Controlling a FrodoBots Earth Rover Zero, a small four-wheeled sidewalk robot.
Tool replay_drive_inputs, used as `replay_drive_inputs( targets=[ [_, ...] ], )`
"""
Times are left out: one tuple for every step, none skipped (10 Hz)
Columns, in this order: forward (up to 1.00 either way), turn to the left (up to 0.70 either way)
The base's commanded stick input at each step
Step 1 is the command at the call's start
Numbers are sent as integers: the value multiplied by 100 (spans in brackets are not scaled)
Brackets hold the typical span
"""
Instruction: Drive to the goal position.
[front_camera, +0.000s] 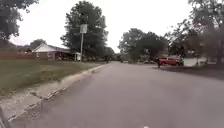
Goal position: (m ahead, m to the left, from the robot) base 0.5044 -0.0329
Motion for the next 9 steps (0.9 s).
replay_drive_inputs(
  targets=[
    [70,-9],
    [70,-12],
    [70,-15],
    [70,-18],
    [70,-21],
    [70,-24],
    [70,-27],
    [70,-30],
    [70,-33]
  ],
)
